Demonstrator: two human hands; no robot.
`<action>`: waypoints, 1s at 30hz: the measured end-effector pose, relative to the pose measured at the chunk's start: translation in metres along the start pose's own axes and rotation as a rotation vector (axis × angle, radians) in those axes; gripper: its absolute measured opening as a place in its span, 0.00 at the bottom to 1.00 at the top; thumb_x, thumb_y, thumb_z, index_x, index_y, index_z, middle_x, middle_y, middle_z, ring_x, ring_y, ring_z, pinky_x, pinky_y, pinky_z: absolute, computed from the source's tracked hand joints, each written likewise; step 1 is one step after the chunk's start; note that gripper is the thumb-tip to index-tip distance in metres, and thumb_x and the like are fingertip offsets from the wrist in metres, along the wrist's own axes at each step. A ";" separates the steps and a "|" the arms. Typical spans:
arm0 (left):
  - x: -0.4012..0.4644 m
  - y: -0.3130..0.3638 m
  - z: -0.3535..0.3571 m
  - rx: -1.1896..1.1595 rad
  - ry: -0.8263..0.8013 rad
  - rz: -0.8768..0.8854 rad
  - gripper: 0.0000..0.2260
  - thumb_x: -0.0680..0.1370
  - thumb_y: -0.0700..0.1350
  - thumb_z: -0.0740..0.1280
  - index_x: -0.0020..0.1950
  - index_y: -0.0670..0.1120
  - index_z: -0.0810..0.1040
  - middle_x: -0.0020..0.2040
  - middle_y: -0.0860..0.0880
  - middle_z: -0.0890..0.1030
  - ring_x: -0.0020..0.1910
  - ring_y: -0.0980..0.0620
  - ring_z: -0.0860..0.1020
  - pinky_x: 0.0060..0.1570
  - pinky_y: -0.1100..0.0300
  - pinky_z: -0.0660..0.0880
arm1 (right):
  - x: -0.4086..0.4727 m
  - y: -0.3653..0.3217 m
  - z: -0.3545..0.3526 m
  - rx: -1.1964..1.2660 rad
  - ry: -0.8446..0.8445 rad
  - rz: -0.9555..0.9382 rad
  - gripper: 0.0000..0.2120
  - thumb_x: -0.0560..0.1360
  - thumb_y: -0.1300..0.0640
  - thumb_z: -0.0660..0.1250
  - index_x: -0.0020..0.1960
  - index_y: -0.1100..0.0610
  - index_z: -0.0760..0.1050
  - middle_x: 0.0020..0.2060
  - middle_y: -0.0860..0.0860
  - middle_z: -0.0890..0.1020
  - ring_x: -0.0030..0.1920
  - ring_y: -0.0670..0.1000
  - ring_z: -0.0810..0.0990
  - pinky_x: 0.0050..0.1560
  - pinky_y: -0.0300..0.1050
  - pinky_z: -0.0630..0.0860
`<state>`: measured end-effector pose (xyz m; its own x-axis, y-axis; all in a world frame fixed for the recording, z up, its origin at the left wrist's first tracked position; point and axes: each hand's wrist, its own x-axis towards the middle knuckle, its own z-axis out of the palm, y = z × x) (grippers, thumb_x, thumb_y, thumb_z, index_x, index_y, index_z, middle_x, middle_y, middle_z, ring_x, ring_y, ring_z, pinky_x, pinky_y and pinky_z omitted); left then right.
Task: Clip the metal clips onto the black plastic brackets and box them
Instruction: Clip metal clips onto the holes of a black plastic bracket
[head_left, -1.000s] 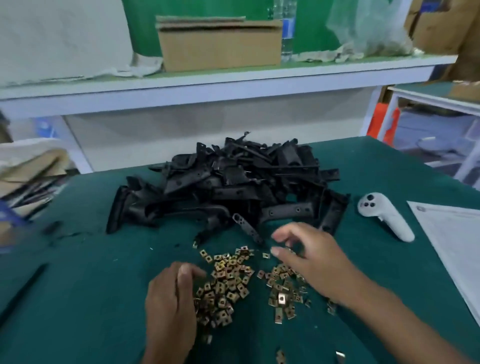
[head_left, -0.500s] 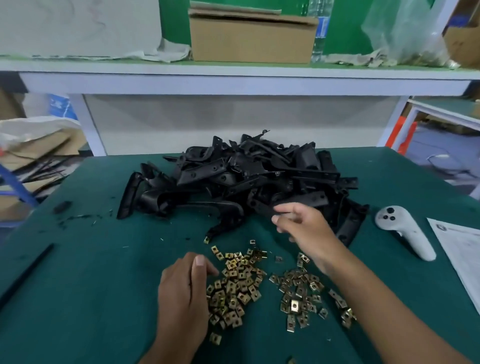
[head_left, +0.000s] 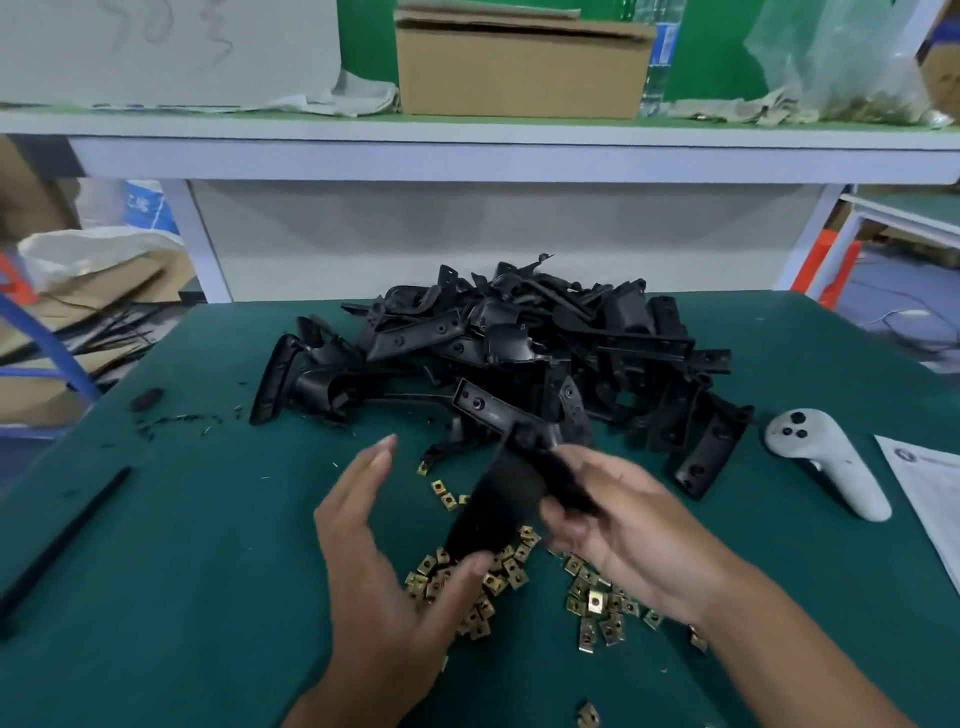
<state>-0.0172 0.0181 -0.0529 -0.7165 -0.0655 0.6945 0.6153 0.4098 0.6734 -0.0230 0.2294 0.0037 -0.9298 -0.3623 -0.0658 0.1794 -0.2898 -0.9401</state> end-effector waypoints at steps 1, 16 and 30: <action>-0.001 0.001 -0.001 -0.008 -0.013 0.022 0.38 0.74 0.63 0.70 0.77 0.45 0.64 0.74 0.51 0.69 0.72 0.48 0.70 0.70 0.60 0.65 | 0.000 0.005 0.006 0.006 0.020 0.013 0.23 0.76 0.48 0.67 0.63 0.63 0.75 0.36 0.52 0.82 0.33 0.46 0.74 0.38 0.38 0.74; 0.010 0.009 0.000 -0.447 0.197 -0.327 0.12 0.84 0.47 0.62 0.68 0.50 0.75 0.59 0.44 0.83 0.45 0.46 0.85 0.37 0.60 0.81 | 0.002 0.015 -0.022 -1.212 0.114 -0.133 0.16 0.76 0.36 0.66 0.63 0.36 0.76 0.58 0.31 0.76 0.63 0.37 0.71 0.62 0.44 0.73; 0.000 0.014 0.005 -0.671 -0.339 -0.948 0.19 0.69 0.59 0.72 0.41 0.42 0.77 0.39 0.43 0.74 0.37 0.46 0.72 0.32 0.56 0.72 | 0.006 0.045 -0.024 -1.496 0.077 -0.305 0.17 0.81 0.41 0.59 0.58 0.45 0.83 0.53 0.38 0.78 0.56 0.41 0.72 0.60 0.38 0.65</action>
<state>-0.0102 0.0284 -0.0449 -0.9633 0.1989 -0.1803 -0.2250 -0.2315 0.9465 -0.0279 0.2355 -0.0470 -0.8924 -0.3974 0.2139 -0.4508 0.8067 -0.3822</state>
